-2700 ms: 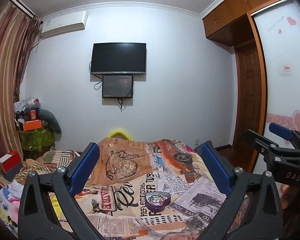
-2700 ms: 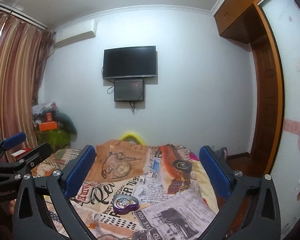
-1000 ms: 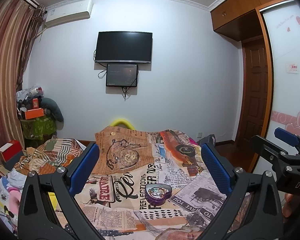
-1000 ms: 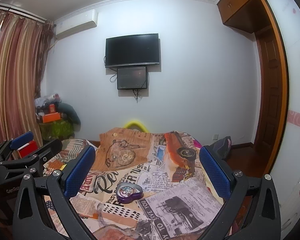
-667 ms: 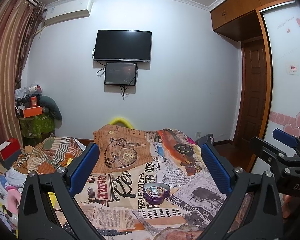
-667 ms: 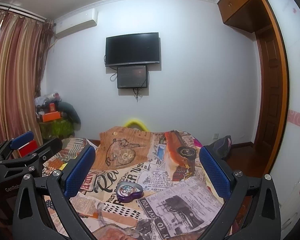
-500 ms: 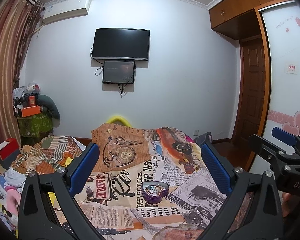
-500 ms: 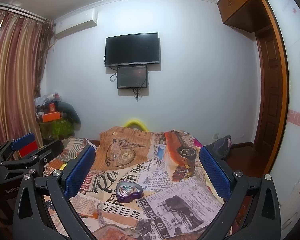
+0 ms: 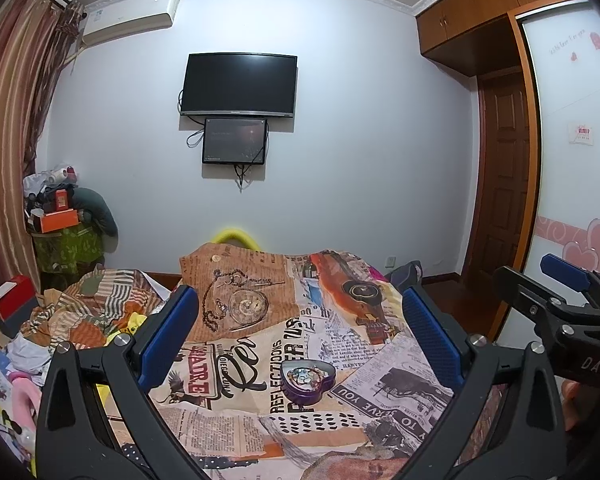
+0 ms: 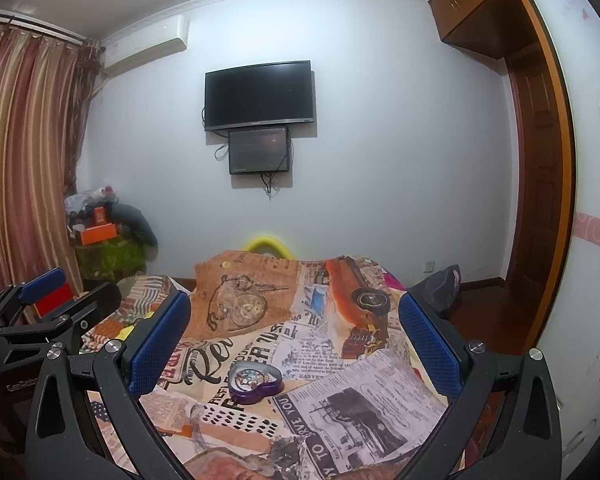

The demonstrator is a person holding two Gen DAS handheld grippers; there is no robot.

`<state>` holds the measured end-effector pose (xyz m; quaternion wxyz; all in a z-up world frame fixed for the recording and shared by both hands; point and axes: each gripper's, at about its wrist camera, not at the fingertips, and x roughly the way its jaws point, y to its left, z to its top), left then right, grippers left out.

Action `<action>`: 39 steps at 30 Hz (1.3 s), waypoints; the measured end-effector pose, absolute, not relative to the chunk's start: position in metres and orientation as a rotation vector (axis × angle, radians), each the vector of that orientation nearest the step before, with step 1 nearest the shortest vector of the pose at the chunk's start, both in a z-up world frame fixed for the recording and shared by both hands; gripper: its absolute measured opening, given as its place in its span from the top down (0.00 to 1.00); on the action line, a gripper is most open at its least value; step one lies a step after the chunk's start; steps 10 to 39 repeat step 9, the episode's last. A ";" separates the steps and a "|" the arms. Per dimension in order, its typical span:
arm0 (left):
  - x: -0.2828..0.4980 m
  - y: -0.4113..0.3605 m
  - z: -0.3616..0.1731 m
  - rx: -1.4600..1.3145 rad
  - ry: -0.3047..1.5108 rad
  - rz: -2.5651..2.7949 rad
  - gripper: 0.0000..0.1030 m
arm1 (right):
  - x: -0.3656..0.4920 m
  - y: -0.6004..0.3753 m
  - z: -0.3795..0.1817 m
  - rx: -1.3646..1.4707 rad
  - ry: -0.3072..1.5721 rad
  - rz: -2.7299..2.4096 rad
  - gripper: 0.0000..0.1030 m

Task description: Organize jewelry

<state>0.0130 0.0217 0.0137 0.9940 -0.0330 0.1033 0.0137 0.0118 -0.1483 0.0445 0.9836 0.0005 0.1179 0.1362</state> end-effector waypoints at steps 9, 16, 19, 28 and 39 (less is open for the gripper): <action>0.030 0.028 0.003 -0.070 0.237 0.026 0.01 | 0.030 -0.146 0.035 0.000 0.274 0.262 0.00; 0.030 0.028 0.003 -0.070 0.237 0.026 0.01 | 0.030 -0.146 0.035 0.000 0.274 0.262 0.00; 0.030 0.028 0.003 -0.070 0.237 0.026 0.01 | 0.030 -0.146 0.035 0.000 0.274 0.262 0.00; 0.030 0.028 0.003 -0.070 0.237 0.026 0.01 | 0.030 -0.146 0.035 0.000 0.274 0.262 0.00; 0.030 0.028 0.003 -0.070 0.237 0.026 0.01 | 0.030 -0.146 0.035 0.000 0.274 0.262 0.00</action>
